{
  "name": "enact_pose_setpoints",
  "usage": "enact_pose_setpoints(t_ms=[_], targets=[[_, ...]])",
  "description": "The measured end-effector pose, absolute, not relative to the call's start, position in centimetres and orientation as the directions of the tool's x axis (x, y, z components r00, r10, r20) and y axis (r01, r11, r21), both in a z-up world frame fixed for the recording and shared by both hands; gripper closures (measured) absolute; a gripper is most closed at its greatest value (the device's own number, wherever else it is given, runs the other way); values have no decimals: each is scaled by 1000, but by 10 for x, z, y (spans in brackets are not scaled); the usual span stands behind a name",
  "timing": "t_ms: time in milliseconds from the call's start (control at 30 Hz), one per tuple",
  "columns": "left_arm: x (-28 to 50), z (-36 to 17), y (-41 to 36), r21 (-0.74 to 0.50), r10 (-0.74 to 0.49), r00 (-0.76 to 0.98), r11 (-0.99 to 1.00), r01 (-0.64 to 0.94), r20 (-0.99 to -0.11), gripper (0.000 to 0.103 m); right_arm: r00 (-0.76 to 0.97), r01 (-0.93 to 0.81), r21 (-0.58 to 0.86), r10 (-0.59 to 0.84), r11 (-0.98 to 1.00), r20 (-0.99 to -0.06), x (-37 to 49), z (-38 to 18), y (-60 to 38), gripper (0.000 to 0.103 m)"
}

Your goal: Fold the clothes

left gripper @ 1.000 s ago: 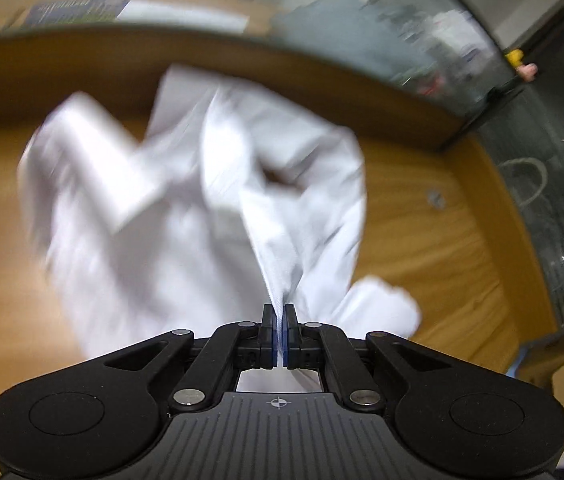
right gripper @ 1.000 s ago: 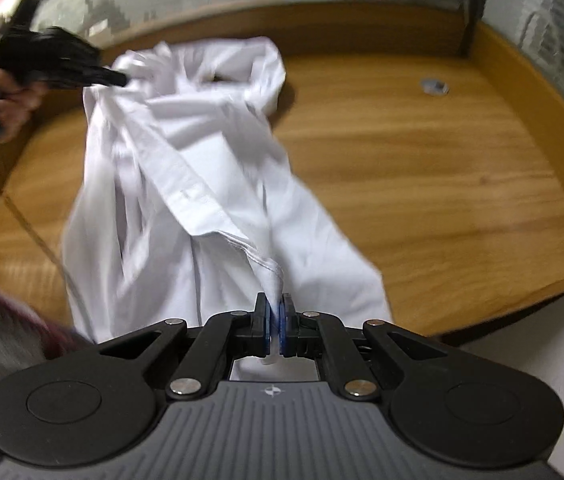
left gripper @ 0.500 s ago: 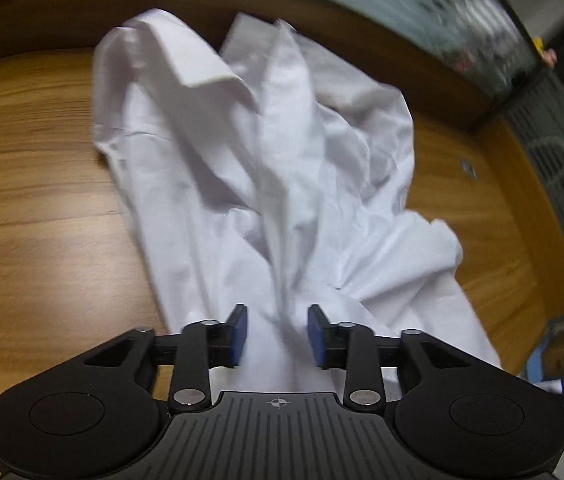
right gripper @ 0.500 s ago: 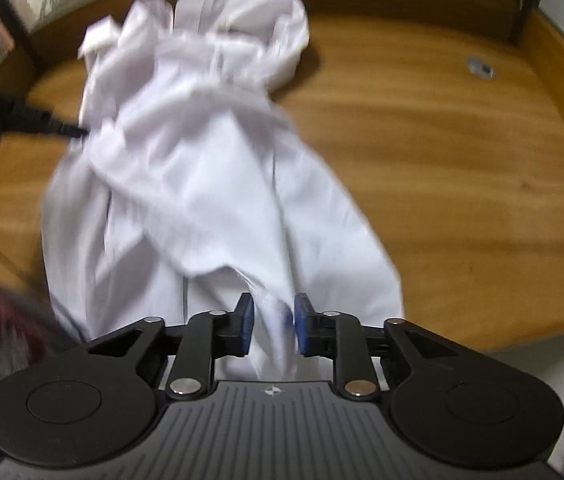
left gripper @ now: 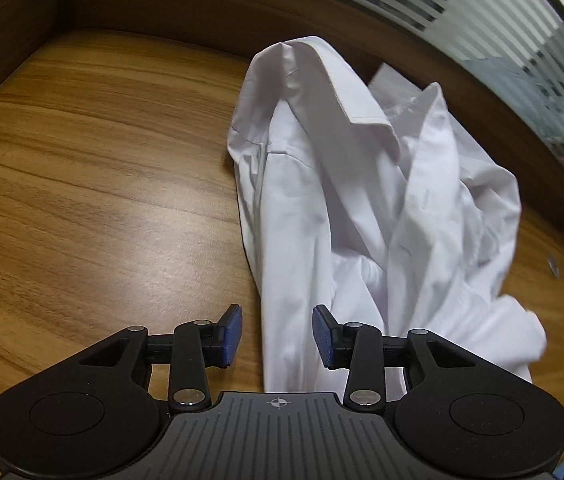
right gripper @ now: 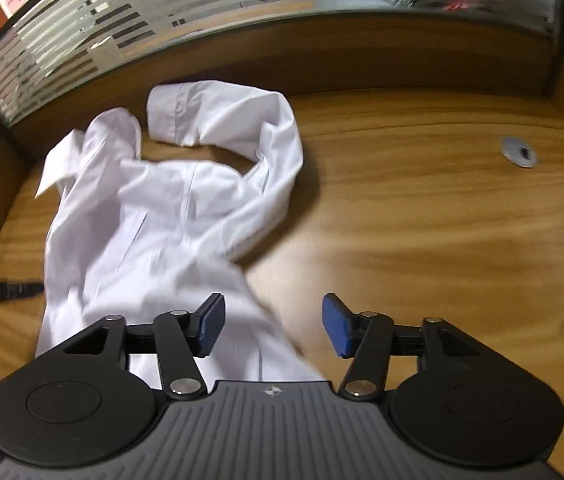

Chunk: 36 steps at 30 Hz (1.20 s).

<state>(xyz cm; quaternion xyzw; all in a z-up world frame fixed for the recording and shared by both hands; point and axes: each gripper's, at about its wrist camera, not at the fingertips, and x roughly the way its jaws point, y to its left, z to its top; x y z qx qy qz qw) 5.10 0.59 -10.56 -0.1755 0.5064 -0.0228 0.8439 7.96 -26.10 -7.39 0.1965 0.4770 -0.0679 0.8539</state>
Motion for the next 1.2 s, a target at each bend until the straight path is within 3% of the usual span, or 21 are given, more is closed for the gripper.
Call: enact_pose_setpoints(t_ms=[33,367,467,500,533,600,633,667,1033,1200], targets=[[54,-108,4,-316,-208,487,937,-150,-848,56,535,309,286,82,907,-841,92,-81,-266,34],[81,-127,-8,-341,-164,497,894,-289,-852,52,468,365,383,188,848,-863,191,-160,-290,33],[89,-133,-12,-348,-151,499,878,-330,-853,53,461,354,370,184,859,-868,202,-172,-286,33],[91,-135,-13,-350,-146,499,872,-343,-854,59,467,346,369,183,863,-865,205,-175,-285,34],[94,-137,-14,-352,-142,499,866,-356,-855,66,475,336,369,183,867,-861,207,-177,-284,39],[95,-137,-17,-355,-153,495,869,-345,-855,92,490,310,367,184,877,-852,211,-177,-284,66],[95,-135,-19,-336,-138,497,880,-335,-857,96,495,298,364,183,882,-849,212,-177,-284,92],[94,-132,-21,-316,-123,499,891,-324,-858,97,500,288,360,181,888,-847,213,-177,-285,98],[104,-106,-3,-153,13,469,937,-315,-883,99,605,425,170,-139,889,-784,191,-126,-357,101],[112,-93,-13,-138,-16,502,968,-207,-865,99,580,544,92,-295,834,-759,169,-109,-422,101]])
